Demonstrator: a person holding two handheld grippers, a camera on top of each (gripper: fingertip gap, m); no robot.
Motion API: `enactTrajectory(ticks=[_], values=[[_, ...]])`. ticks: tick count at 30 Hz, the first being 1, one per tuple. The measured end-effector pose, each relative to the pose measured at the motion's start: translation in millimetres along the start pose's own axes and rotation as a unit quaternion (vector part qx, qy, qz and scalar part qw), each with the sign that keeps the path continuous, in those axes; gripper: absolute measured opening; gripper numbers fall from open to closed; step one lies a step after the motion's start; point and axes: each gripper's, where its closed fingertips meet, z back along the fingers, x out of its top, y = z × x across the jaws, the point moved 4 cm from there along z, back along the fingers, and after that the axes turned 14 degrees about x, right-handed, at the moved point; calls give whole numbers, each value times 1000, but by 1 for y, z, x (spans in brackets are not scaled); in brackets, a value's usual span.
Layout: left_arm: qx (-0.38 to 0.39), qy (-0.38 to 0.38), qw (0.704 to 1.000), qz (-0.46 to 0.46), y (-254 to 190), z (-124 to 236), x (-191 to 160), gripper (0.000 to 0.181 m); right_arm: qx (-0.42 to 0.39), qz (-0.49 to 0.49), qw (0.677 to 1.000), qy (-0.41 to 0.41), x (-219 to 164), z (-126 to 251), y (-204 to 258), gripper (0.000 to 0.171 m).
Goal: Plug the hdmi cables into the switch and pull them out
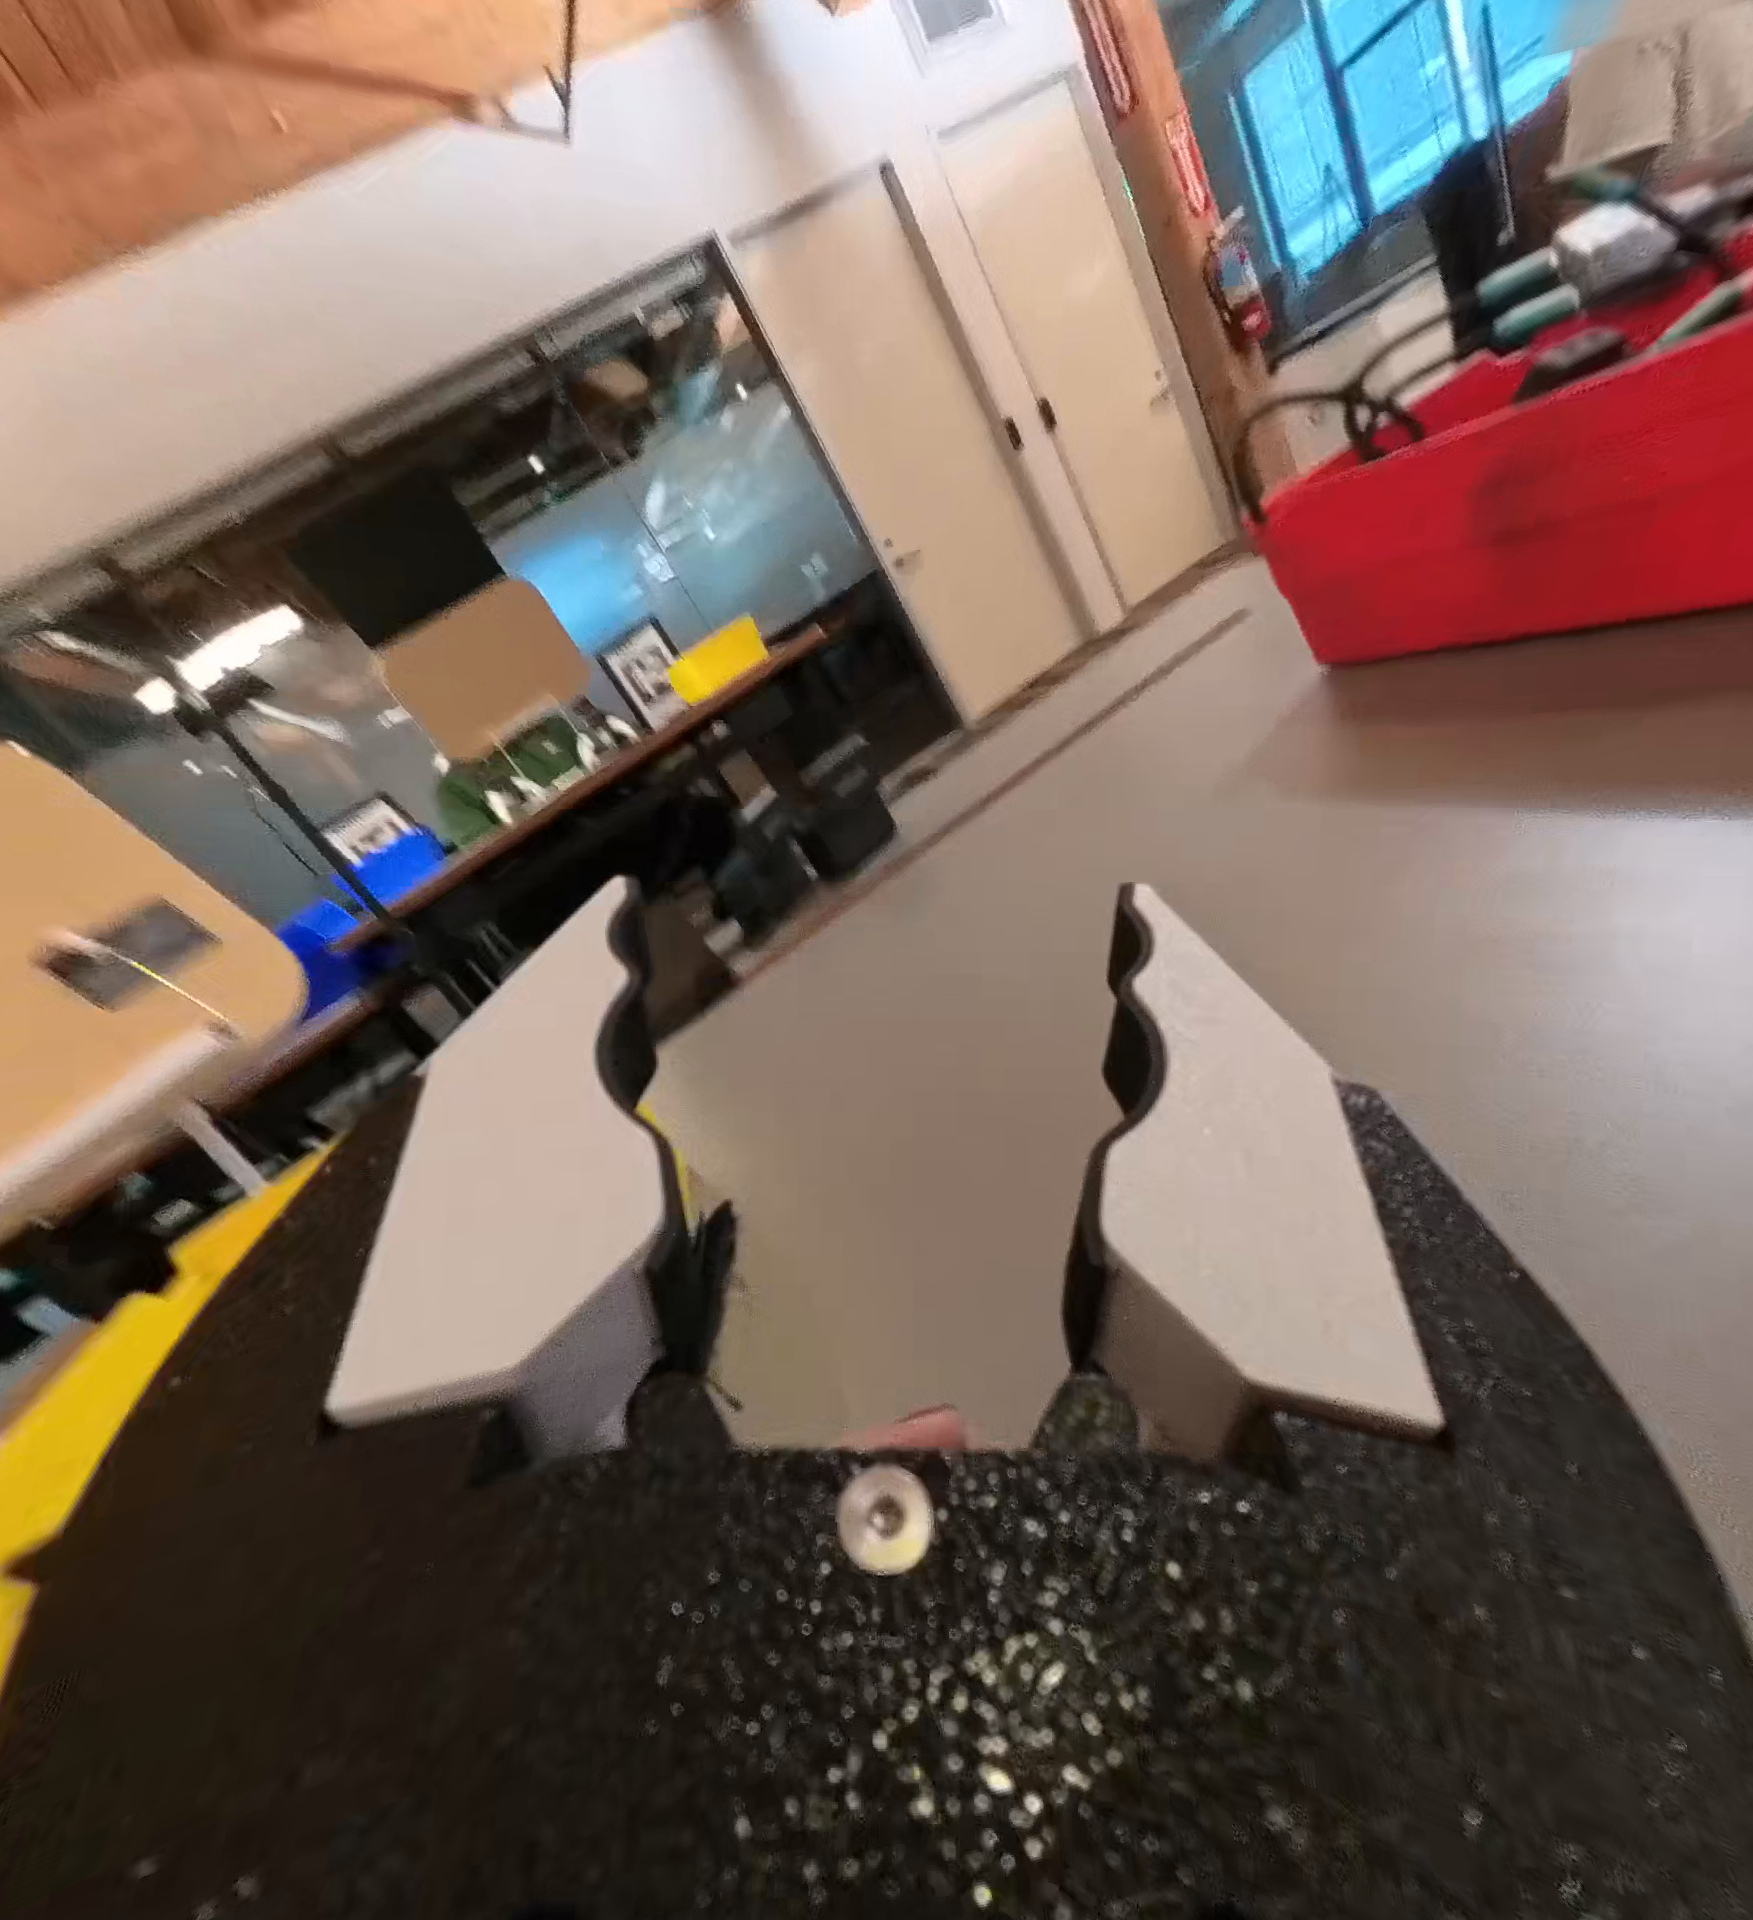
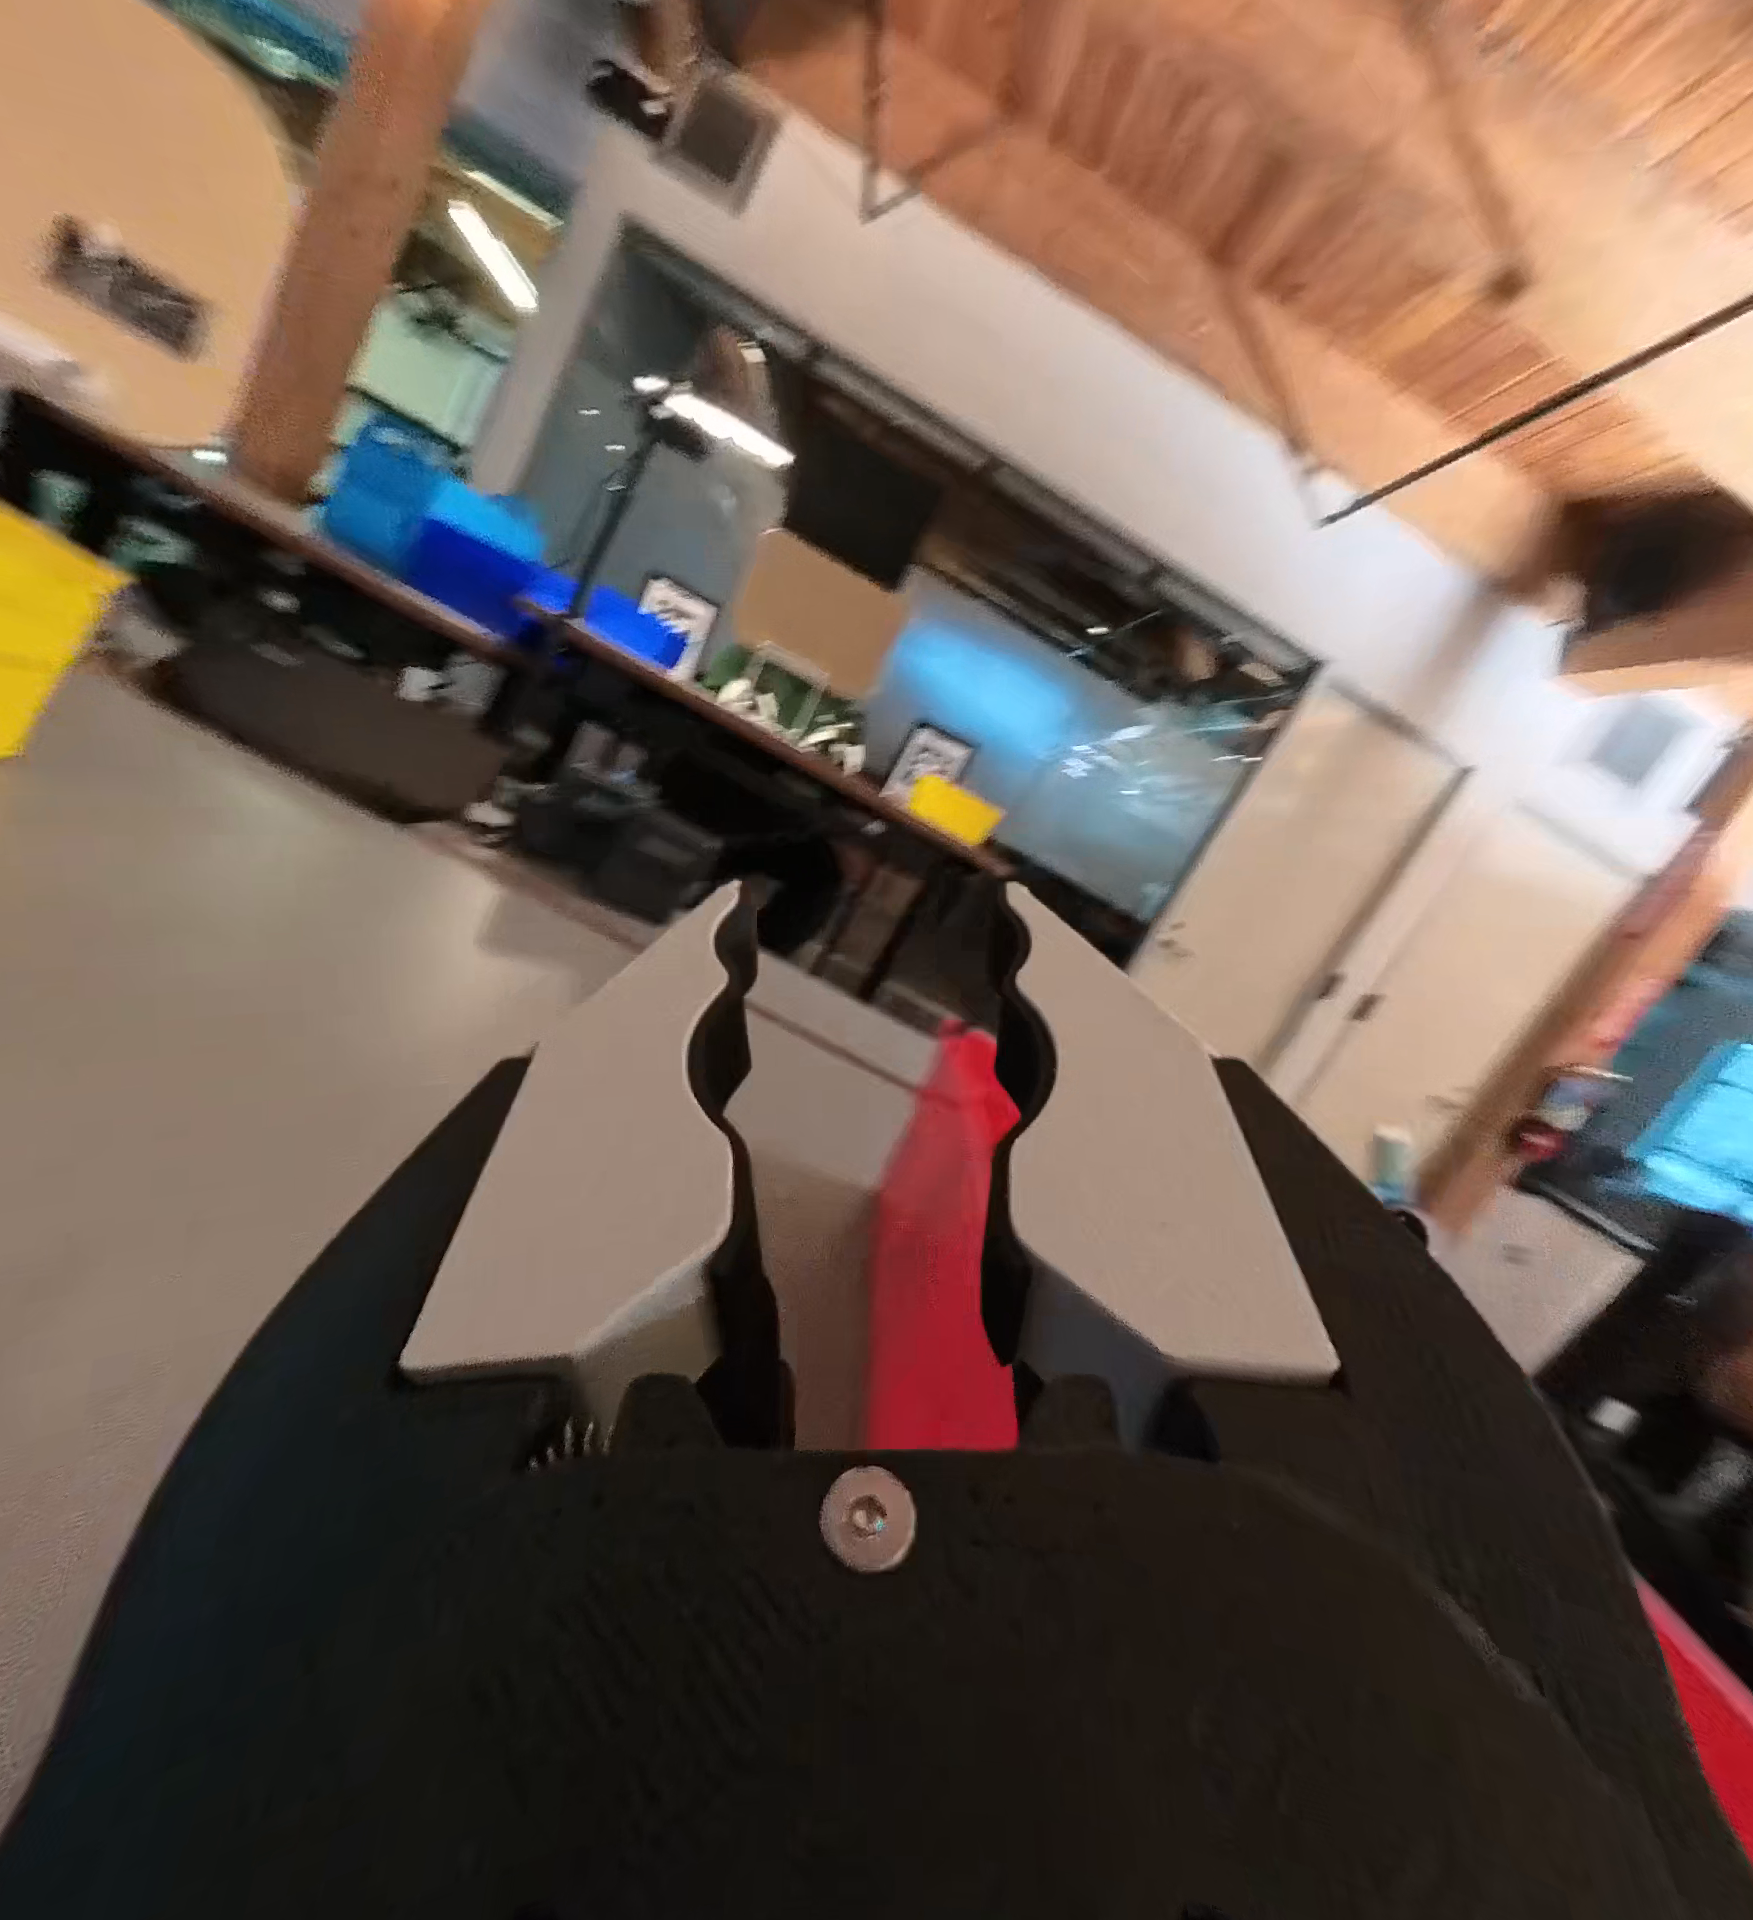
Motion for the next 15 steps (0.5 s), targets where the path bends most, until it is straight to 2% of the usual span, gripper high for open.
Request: enactTrajectory(ticks=[3, 6, 8, 11, 15], values=[[16, -45, 998, 28, 26, 8, 35, 71, -83, 19, 996, 25, -4, 28, -58, 43], [43, -34, 997, 57, 62, 12, 49, 72, -158, 2, 982, 103, -41, 63, -111, 44], [62, -12, 998, 24, 82, 12, 48, 80, -192, -38, 968, 158, -74, 86, -136, 46], [97, 25, 993, -60, 100, 12, 39, 80, -200, -115, 948, 221, -118, 110, -152, 57], [80, 104, 988, -87, 102, 7, 14, 78, -207, -146, 935, 246, -148, 125, -161, 59]])
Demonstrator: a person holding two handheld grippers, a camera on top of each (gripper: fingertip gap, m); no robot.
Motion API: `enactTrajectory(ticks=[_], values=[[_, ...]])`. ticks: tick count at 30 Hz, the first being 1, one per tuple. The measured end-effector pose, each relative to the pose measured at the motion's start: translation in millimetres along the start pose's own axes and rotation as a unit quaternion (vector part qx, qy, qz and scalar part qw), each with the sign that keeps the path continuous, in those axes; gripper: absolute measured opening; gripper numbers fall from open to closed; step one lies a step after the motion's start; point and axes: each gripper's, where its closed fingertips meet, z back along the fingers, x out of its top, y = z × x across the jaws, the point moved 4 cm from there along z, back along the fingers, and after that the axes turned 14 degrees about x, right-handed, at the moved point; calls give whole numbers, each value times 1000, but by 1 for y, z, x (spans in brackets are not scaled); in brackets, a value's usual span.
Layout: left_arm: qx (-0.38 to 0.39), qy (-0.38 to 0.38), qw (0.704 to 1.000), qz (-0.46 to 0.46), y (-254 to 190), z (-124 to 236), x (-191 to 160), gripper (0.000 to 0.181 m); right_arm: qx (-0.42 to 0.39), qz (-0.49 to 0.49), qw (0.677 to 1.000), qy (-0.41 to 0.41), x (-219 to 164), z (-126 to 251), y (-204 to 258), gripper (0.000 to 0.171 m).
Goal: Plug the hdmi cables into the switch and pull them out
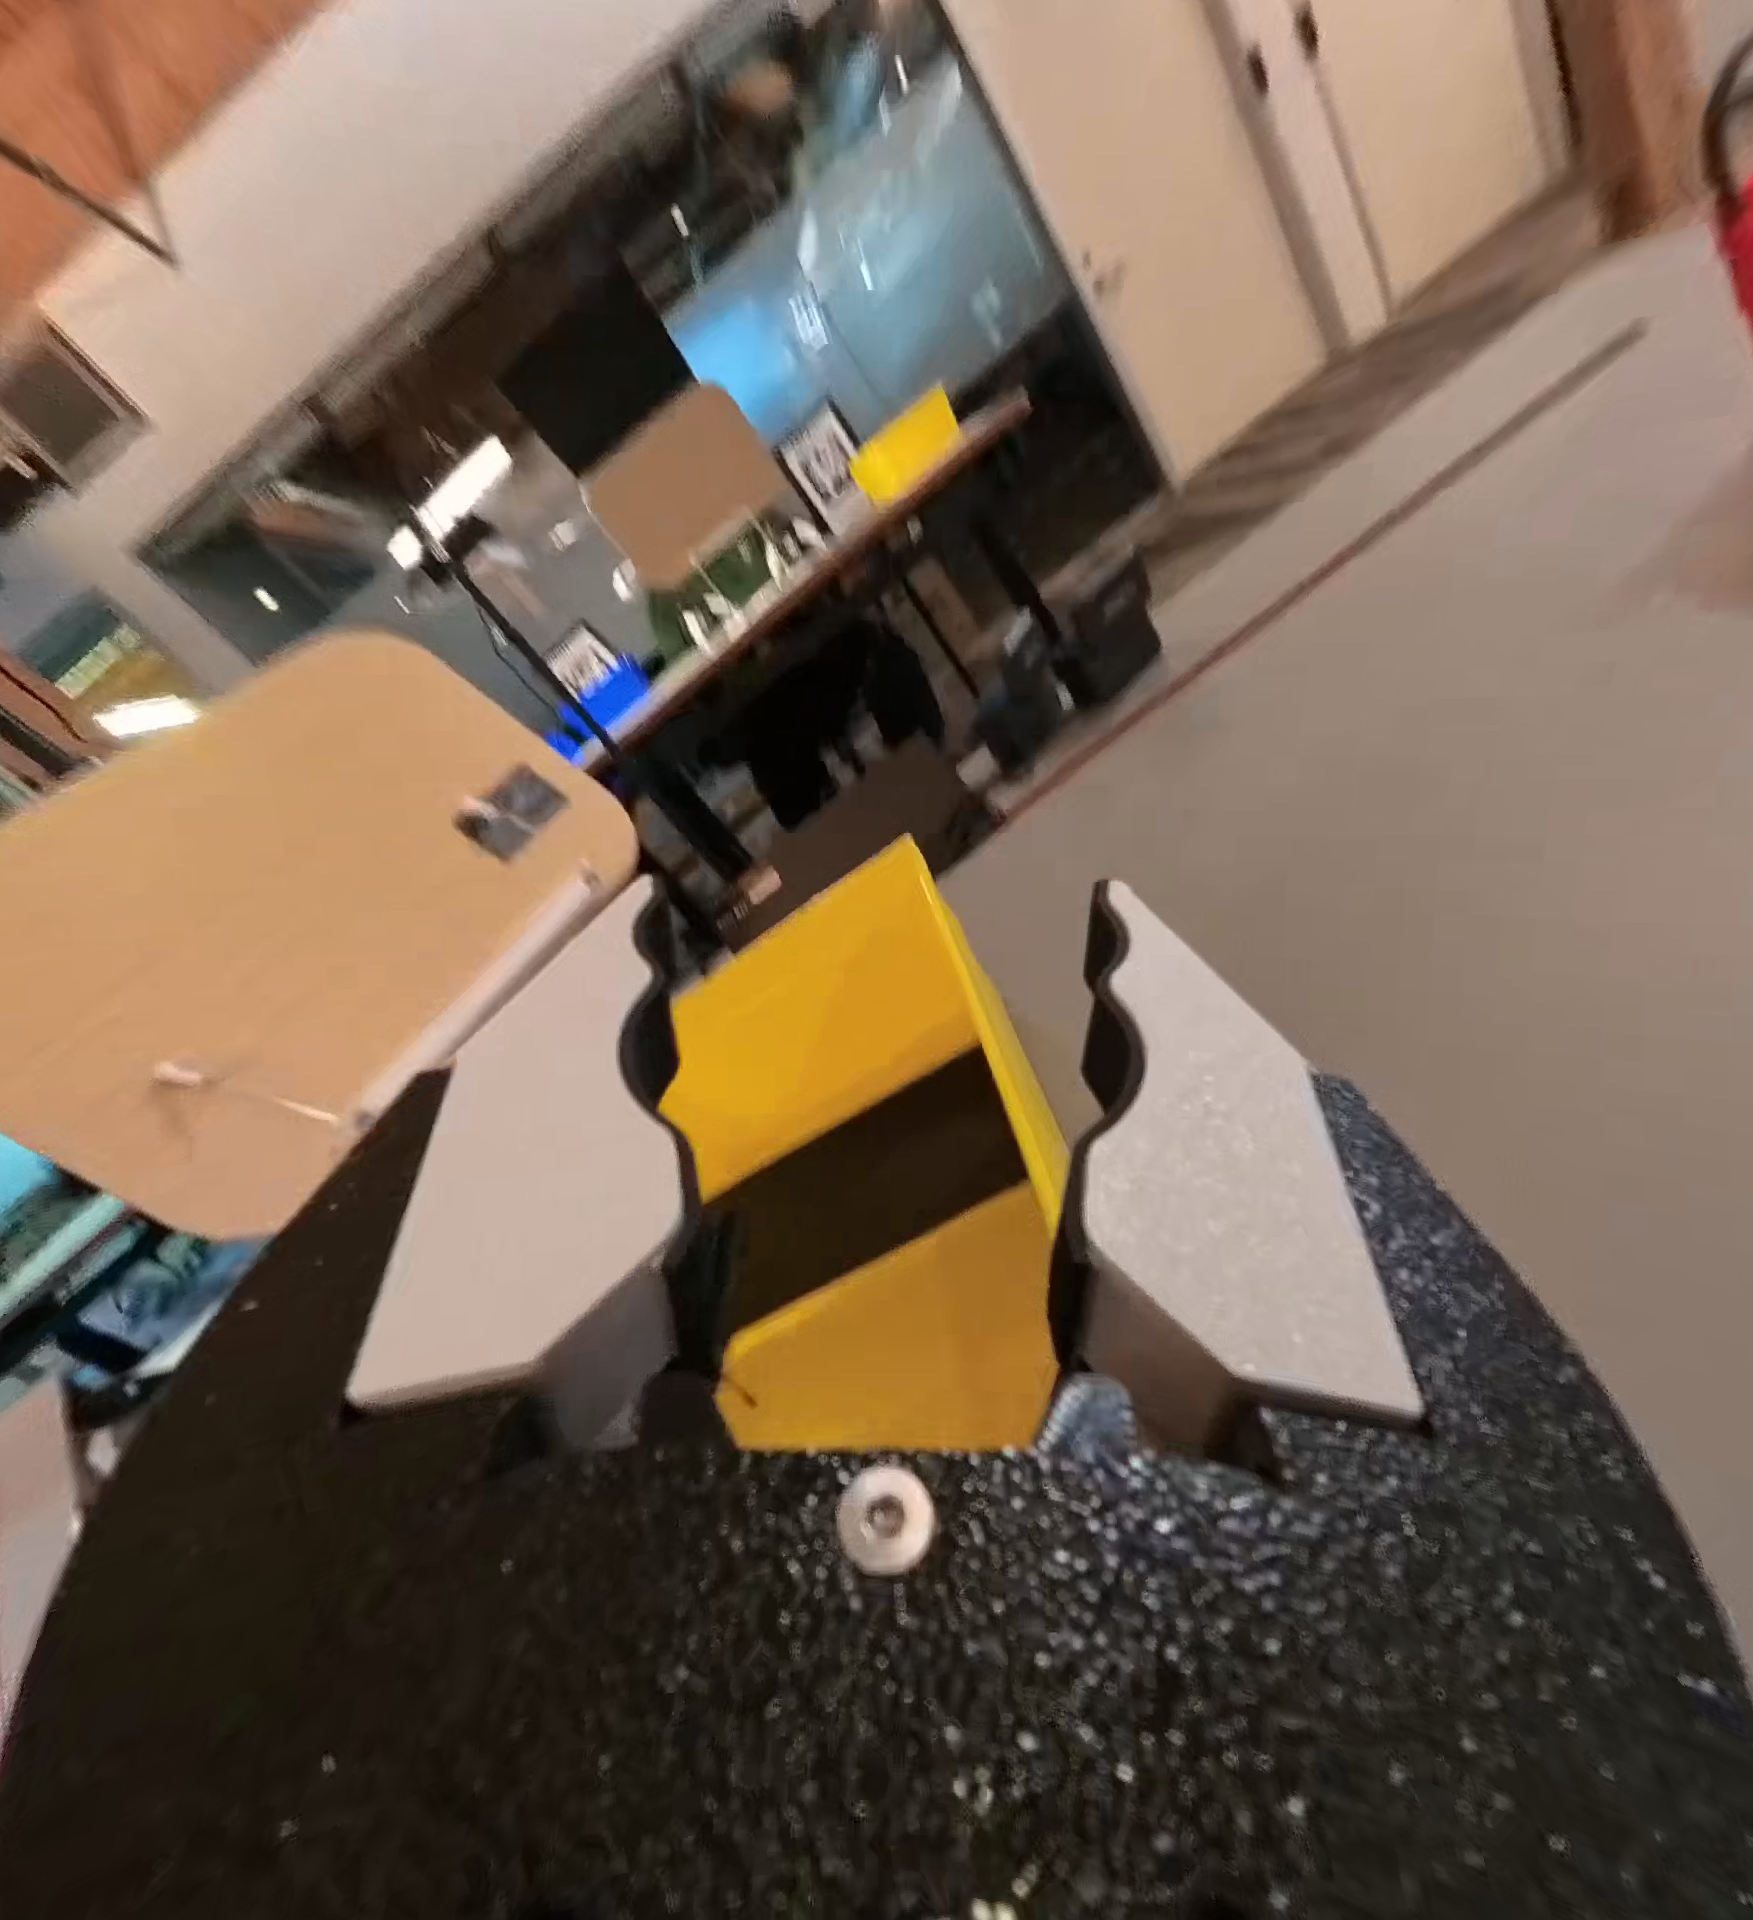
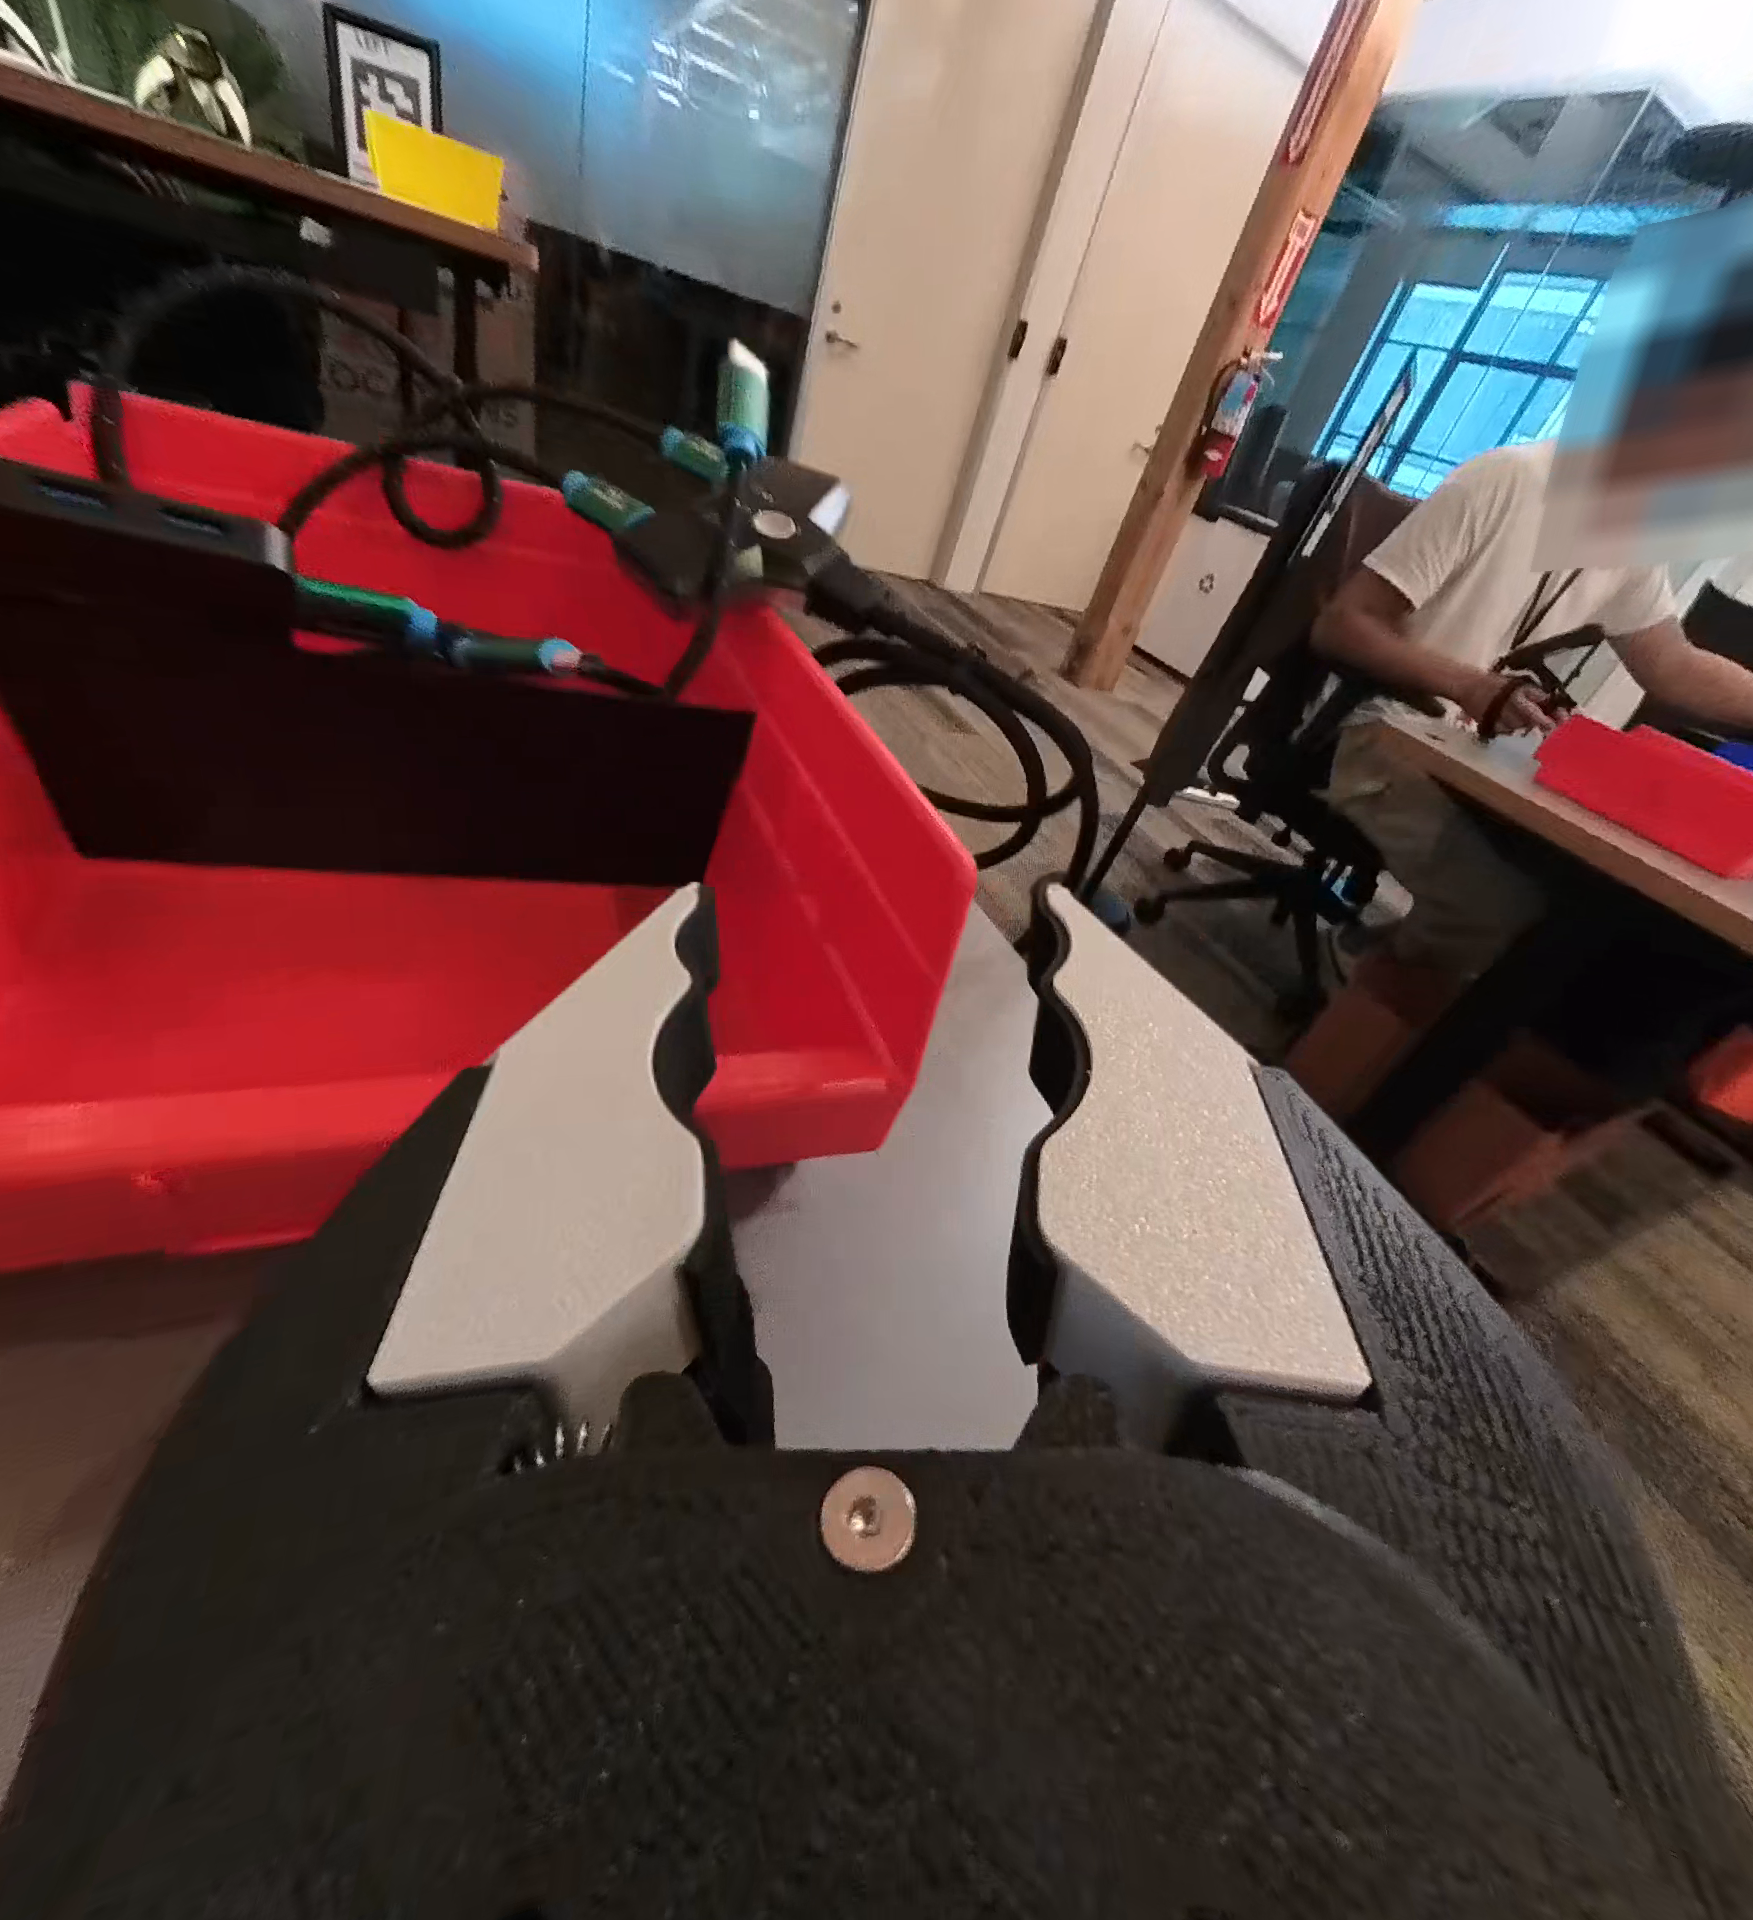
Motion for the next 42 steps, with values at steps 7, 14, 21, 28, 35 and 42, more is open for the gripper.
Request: enactTrajectory(ticks=[7, 14, 21, 28, 35, 42], values=[[-54, 125, 990, 36, -12, -13, -44, 66, 22, -30, 999, 39, -18, -19, -11, 56], [-111, 160, 979, 56, -29, -14, -67, 40, 8, 16, 996, 84, -26, -21, -10, 20], [-115, 161, 978, 59, -31, -14, -69, 40, 79, -37, 991, 105, -18, -12, 4, 11], [-128, 226, 965, 37, -58, -19, -92, 33, 58, 1, 992, 114, -32, -35, 17, 33], [-126, 257, 958, 0, -62, -18, -102, 34, 43, 19, 993, 108, -29, -33, 19, 12], [-121, 259, 958, -24, -62, -17, -102, 35, 109, 8, 990, 89, -23, -31, 43, 5]])
